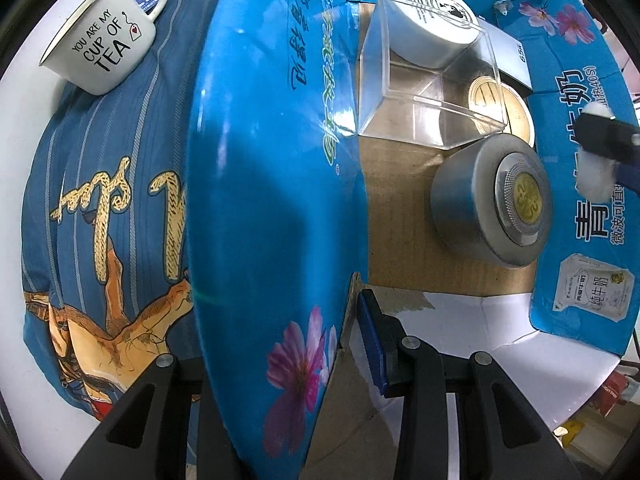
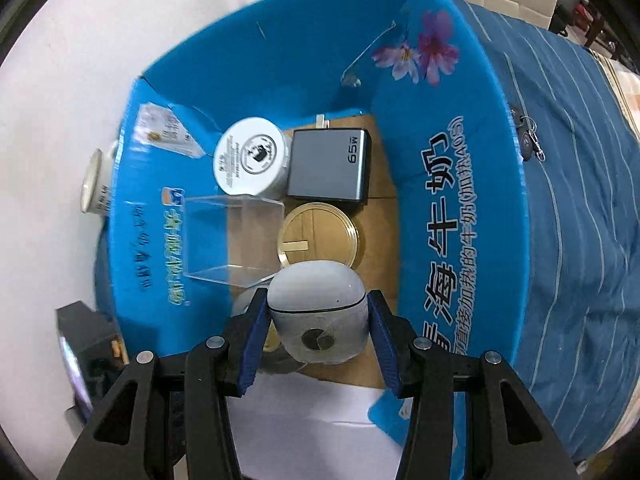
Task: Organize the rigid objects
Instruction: 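Carry the earbud case into the box and release it beside the gold tin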
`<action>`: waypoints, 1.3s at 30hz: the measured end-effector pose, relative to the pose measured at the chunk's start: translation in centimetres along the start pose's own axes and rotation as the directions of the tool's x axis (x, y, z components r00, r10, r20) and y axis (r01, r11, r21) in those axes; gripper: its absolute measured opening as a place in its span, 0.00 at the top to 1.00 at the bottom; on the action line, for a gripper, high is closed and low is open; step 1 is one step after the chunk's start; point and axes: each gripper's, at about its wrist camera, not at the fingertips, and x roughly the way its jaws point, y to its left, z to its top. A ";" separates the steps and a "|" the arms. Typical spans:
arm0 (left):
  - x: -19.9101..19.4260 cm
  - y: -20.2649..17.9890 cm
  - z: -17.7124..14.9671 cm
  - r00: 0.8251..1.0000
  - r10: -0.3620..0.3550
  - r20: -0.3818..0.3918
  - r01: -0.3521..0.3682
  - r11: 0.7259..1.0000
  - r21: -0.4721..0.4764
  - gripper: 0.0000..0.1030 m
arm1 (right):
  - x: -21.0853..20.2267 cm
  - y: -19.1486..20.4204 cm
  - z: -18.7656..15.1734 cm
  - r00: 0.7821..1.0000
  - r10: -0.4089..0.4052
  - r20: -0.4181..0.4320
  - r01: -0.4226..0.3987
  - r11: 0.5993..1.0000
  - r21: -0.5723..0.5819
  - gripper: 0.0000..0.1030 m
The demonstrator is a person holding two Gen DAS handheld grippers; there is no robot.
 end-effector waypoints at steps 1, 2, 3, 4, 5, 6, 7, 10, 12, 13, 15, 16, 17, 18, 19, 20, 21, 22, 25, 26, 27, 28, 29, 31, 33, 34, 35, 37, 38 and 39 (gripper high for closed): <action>0.1 0.1 0.1 1.000 -0.001 -0.002 0.001 1.000 -0.001 0.67 | 0.2 0.0 0.1 1.000 -0.011 -0.001 0.011 1.000 -0.001 0.50; 0.1 0.2 0.1 1.000 -0.003 -0.003 0.003 1.000 -0.002 0.67 | 0.7 0.1 0.2 0.999 -0.048 -0.006 0.048 0.999 -0.010 0.50; 0.1 0.5 0.1 1.000 -0.005 -0.003 0.005 1.000 -0.003 0.67 | 1.2 0.0 0.3 0.997 -0.076 -0.008 0.076 0.997 -0.010 0.50; 0.2 0.4 0.2 1.000 -0.009 -0.004 0.009 1.000 -0.001 0.67 | 1.6 0.0 0.3 0.996 -0.092 -0.013 0.091 0.996 -0.017 0.51; 0.2 0.4 0.2 1.000 -0.006 -0.004 0.006 1.000 -0.001 0.67 | 1.8 0.2 0.3 0.994 -0.106 -0.017 0.106 0.994 -0.024 0.51; 0.2 0.4 0.2 1.000 -0.007 -0.005 0.007 1.000 -0.003 0.67 | 2.2 0.4 0.2 0.992 -0.124 -0.022 0.123 0.992 -0.035 0.51; 0.3 0.5 0.2 1.000 -0.010 -0.007 0.010 1.000 -0.007 0.67 | 2.7 0.5 0.1 0.991 -0.134 -0.030 0.133 0.990 -0.045 0.51; 0.3 0.7 0.1 1.000 -0.013 -0.007 0.013 1.000 -0.007 0.67 | 3.9 0.5 -0.1 0.989 -0.133 -0.064 0.131 0.990 -0.047 0.51; 0.2 0.7 0.1 1.000 -0.014 -0.007 0.014 1.000 -0.009 0.67 | 4.8 0.2 -0.4 0.989 -0.107 -0.100 0.104 0.994 -0.031 0.51; 0.2 0.8 0.1 1.000 -0.015 -0.007 0.015 1.000 -0.009 0.67 | 5.0 0.1 -0.4 0.990 -0.093 -0.105 0.091 0.996 -0.027 0.51; 0.2 0.9 0.1 1.000 -0.019 -0.008 0.019 1.000 -0.012 0.67 | 5.6 -0.2 -0.6 0.991 -0.063 -0.120 0.061 0.998 -0.019 0.51; 0.1 0.9 0.2 1.000 -0.016 -0.006 0.016 1.000 -0.010 0.67 | 5.8 -0.3 -0.7 0.990 -0.056 -0.128 0.054 0.998 -0.019 0.51; 0.1 1.0 0.2 1.000 -0.017 -0.007 0.017 1.000 -0.011 0.67 | 6.1 -0.5 -0.7 0.989 -0.046 -0.138 0.044 0.999 -0.017 0.51; 0.1 1.0 0.3 1.000 -0.018 -0.008 0.018 1.000 -0.012 0.67 | 6.5 -0.6 -0.8 0.988 -0.033 -0.151 0.031 0.999 -0.015 0.50; 0.1 1.1 0.3 1.000 -0.018 -0.008 0.018 1.000 -0.011 0.67 | 6.8 -0.7 -0.7 0.987 -0.028 -0.158 0.026 1.000 -0.013 0.50; 0.1 1.1 0.2 1.000 -0.017 -0.007 0.017 1.000 -0.009 0.67 | 6.9 -0.7 -0.7 0.988 -0.025 -0.154 0.024 1.000 -0.012 0.50; 0.1 1.1 0.2 1.000 -0.015 -0.006 0.015 1.000 -0.007 0.67 | 7.0 -0.7 -0.8 0.988 -0.025 -0.152 0.023 1.000 -0.014 0.50; 0.1 1.2 0.2 1.000 -0.016 -0.006 0.016 1.000 -0.008 0.67 | 7.0 -0.7 -0.7 0.988 -0.026 -0.149 0.024 1.000 -0.016 0.50; 0.1 1.1 0.1 1.000 -0.016 -0.007 0.016 1.000 -0.008 0.67 | 7.1 -0.8 -0.7 0.989 -0.031 -0.146 0.029 1.000 -0.012 0.50; 0.2 1.0 0.1 1.000 -0.015 -0.007 0.015 1.000 -0.007 0.67 | 7.0 -0.7 -0.7 0.989 -0.032 -0.146 0.031 0.999 -0.010 0.50; 0.2 1.0 0.2 1.000 -0.015 -0.006 0.015 1.000 -0.006 0.67 | 7.0 -0.7 -0.7 0.989 -0.033 -0.147 0.032 0.999 -0.008 0.50; 0.2 0.9 0.2 1.000 -0.014 -0.006 0.014 1.000 -0.006 0.67 | 6.6 -1.0 -0.3 0.989 -0.035 -0.146 0.034 0.999 -0.007 0.50; 0.2 0.9 0.2 1.000 -0.014 -0.006 0.014 1.000 -0.006 0.67 | 6.4 -0.9 -0.3 0.989 -0.040 -0.146 0.039 0.999 -0.009 0.50; 0.2 0.9 0.2 1.000 -0.014 -0.006 0.014 1.000 -0.006 0.67 | 5.9 -0.4 -0.2 0.987 -0.060 -0.148 0.057 0.998 -0.025 0.50; 0.2 0.9 0.2 1.000 -0.014 -0.006 0.014 1.000 -0.005 0.67 | 5.8 -0.2 -0.2 0.987 -0.074 -0.145 0.069 0.997 -0.033 0.49; 0.2 0.8 0.2 1.000 -0.014 -0.006 0.014 1.000 -0.005 0.67 | 5.6 -0.1 -0.2 0.986 -0.075 -0.147 0.070 0.997 -0.039 0.49; 0.2 0.8 0.1 1.000 -0.013 -0.005 0.013 1.000 -0.003 0.67 | 5.3 0.1 -0.4 0.988 -0.066 -0.142 0.061 0.997 -0.039 0.45; 0.2 0.7 0.1 1.000 -0.012 -0.005 0.012 1.000 -0.002 0.67 | 4.4 0.7 -0.4 0.991 -0.075 -0.111 0.069 0.996 -0.060 0.40; 0.2 0.7 0.1 1.000 -0.012 -0.005 0.012 1.000 -0.002 0.67 | 3.8 0.8 -0.7 0.992 -0.078 -0.101 0.071 0.995 -0.068 0.35; 0.1 0.7 0.1 1.000 -0.011 -0.005 0.011 1.000 -0.001 0.67 | 3.3 1.2 -0.7 0.994 -0.061 -0.090 0.055 0.996 -0.075 0.27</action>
